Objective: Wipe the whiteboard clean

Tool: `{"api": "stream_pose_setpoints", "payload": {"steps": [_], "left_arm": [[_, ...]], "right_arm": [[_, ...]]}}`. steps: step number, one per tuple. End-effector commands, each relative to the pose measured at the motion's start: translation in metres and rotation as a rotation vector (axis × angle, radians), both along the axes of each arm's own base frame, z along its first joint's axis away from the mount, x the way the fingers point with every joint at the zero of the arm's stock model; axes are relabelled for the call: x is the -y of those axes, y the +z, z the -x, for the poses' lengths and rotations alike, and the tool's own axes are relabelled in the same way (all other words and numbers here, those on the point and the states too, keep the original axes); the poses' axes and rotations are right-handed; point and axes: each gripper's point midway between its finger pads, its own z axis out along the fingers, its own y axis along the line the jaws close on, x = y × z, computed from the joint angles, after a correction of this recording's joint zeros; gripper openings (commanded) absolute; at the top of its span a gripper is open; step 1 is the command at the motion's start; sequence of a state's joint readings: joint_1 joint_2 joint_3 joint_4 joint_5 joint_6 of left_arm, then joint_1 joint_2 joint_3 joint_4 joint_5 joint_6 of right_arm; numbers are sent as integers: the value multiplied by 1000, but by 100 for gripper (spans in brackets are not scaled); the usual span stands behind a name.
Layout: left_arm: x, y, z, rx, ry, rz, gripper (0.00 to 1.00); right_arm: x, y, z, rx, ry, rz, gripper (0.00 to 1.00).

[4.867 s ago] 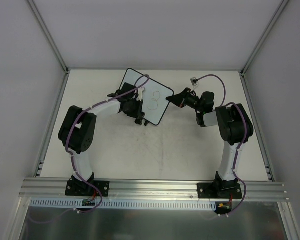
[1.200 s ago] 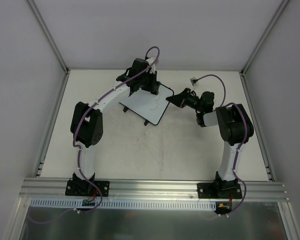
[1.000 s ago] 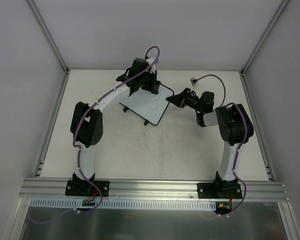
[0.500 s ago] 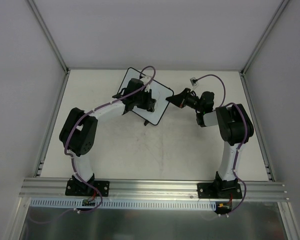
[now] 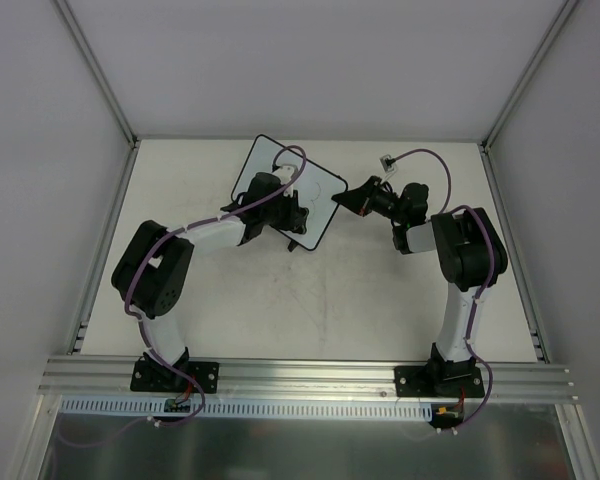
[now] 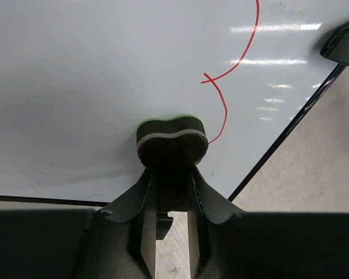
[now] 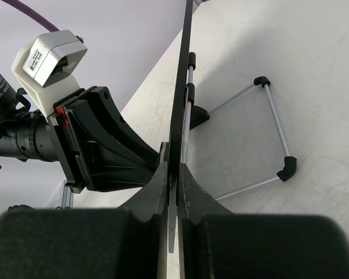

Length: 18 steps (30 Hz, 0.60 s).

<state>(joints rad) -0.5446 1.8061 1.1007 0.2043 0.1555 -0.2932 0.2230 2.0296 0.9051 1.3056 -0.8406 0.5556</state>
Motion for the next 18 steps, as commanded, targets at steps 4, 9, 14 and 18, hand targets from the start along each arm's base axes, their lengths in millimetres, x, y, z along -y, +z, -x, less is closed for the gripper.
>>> {"api": "stream_pose_setpoints", "payload": {"steps": [4, 9, 14, 18], "left_arm": [[14, 9, -15, 30, -16, -12, 0], [28, 48, -41, 110, -22, 14, 0], [40, 77, -58, 165, -28, 41, 0], [44, 91, -69, 193, -33, 36, 0]], "right_arm": [[-22, 51, 35, 312, 166, -21, 0], [-22, 53, 34, 318, 167, -21, 0], [-22, 53, 35, 317, 169, -22, 0], [-22, 52, 35, 317, 170, -21, 0]]}}
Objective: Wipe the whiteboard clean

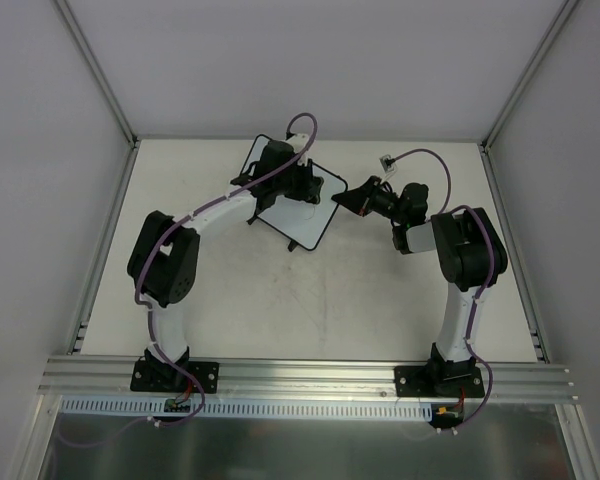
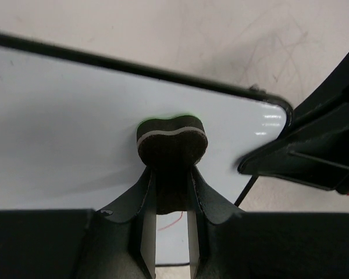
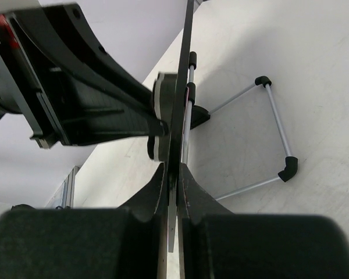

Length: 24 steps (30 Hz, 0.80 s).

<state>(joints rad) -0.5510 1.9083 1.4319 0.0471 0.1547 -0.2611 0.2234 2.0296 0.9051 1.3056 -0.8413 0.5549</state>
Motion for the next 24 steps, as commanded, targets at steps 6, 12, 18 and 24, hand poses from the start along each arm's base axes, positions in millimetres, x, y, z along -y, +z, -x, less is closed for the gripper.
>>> {"api": "stream_pose_setpoints", "payload": {"steps": [6, 12, 18, 24], "left_arm": [[16, 57, -38, 168, -3, -2, 0], [18, 59, -40, 169, -18, -8, 0], [12, 28, -23, 86, -13, -21, 0], [7, 6, -1, 48, -8, -18, 0]], "right_arm": [[-23, 52, 36, 315, 175, -22, 0], [-23, 53, 37, 318, 177, -22, 0], [-23, 53, 37, 319, 174, -22, 0], [-23, 54, 36, 321, 170, -23, 0]]}}
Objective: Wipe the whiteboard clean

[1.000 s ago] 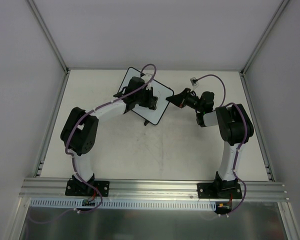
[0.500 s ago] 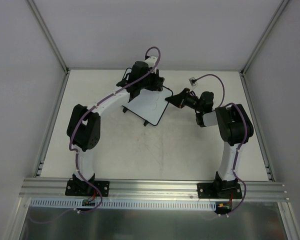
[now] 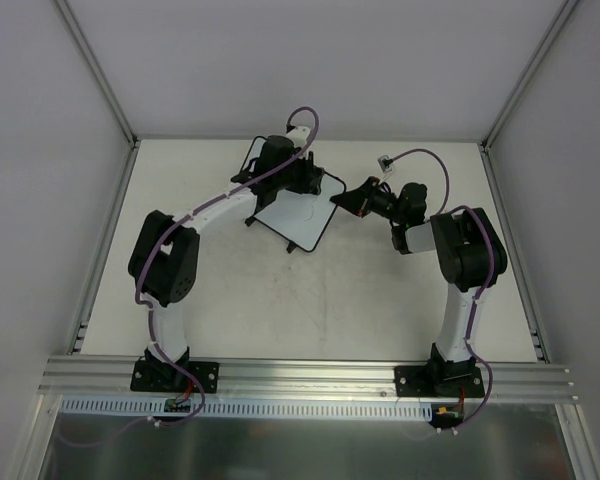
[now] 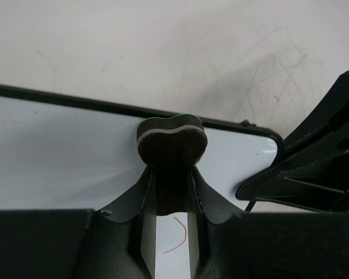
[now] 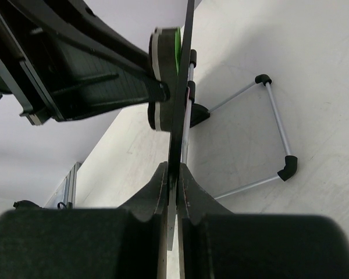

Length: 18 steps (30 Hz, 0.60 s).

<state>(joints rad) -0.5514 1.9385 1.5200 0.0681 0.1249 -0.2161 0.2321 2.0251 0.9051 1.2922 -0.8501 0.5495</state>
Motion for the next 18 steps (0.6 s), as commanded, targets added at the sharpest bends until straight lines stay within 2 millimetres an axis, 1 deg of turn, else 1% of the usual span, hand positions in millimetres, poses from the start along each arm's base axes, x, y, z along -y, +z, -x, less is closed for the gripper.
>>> {"api": "stream_pose_setpoints", "payload": {"steps": [1, 2, 4, 5, 6, 7, 8, 11, 12, 13, 14, 15, 18], "left_arm": [[1, -21, 25, -53, -13, -15, 0], [-1, -31, 31, -70, -13, -25, 0], [1, -33, 40, -75, -25, -25, 0], [0, -37, 46, -88, -28, -25, 0], [-2, -45, 57, -110, -35, -27, 0], [0, -46, 62, -112, -49, -17, 0], [1, -58, 76, -137, -69, -32, 0], [-1, -73, 91, -138, -55, -79, 0], [-10, -87, 98, -166, -26, -93, 0], [-12, -90, 101, -172, -19, -87, 0], [-16, -99, 106, -182, -18, -90, 0], [-17, -103, 110, -192, -22, -88, 0], [-22, -118, 114, -215, -6, -98, 0]], "right_arm": [[-19, 54, 32, 323, 154, -30, 0], [-19, 55, 32, 325, 154, -30, 0], [-19, 54, 32, 321, 154, -31, 0], [-19, 54, 32, 322, 154, -30, 0], [-18, 55, 32, 322, 153, -30, 0], [-19, 54, 33, 322, 154, -30, 0], [-18, 55, 32, 323, 151, -30, 0], [-18, 54, 32, 320, 150, -30, 0], [-18, 54, 31, 322, 148, -31, 0], [-18, 54, 31, 322, 148, -31, 0], [-18, 55, 31, 325, 148, -31, 0], [-18, 55, 31, 324, 150, -31, 0], [-18, 54, 32, 323, 151, -31, 0]]}}
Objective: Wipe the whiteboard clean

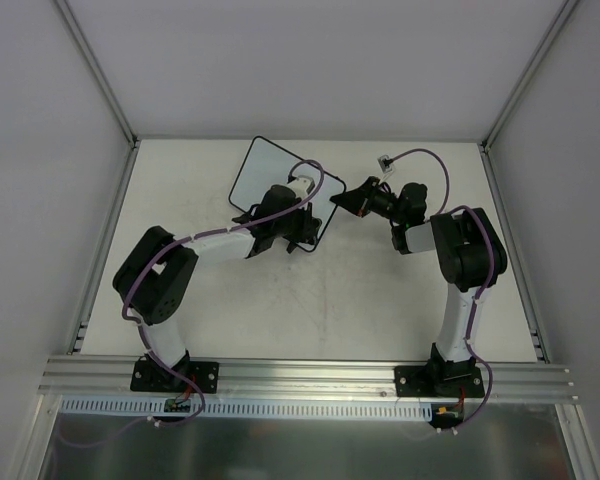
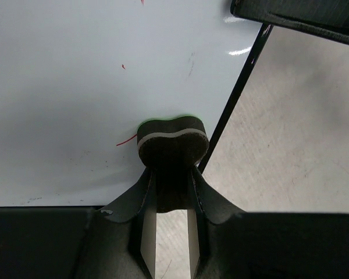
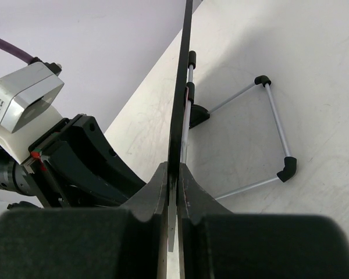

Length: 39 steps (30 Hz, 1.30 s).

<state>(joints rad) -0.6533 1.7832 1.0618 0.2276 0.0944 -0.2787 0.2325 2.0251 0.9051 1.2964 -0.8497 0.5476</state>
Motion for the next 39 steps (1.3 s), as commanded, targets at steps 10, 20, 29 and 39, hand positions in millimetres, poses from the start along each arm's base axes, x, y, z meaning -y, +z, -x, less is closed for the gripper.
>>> {"api": "stream_pose_setpoints", "payload": {"steps": [10, 20, 29, 39], "left_arm": [[-17, -13, -16, -35, 53, -16, 0], [0, 38, -71, 38, 31, -21, 0], [15, 73, -105, 93, 23, -18, 0], [12, 101, -129, 144, 36, -28, 0]], "right_arm": [[-18, 55, 33, 320, 156, -30, 0], [-19, 55, 35, 320, 160, -30, 0], [-19, 56, 35, 321, 163, -30, 0], [-20, 57, 34, 326, 168, -31, 0]]}}
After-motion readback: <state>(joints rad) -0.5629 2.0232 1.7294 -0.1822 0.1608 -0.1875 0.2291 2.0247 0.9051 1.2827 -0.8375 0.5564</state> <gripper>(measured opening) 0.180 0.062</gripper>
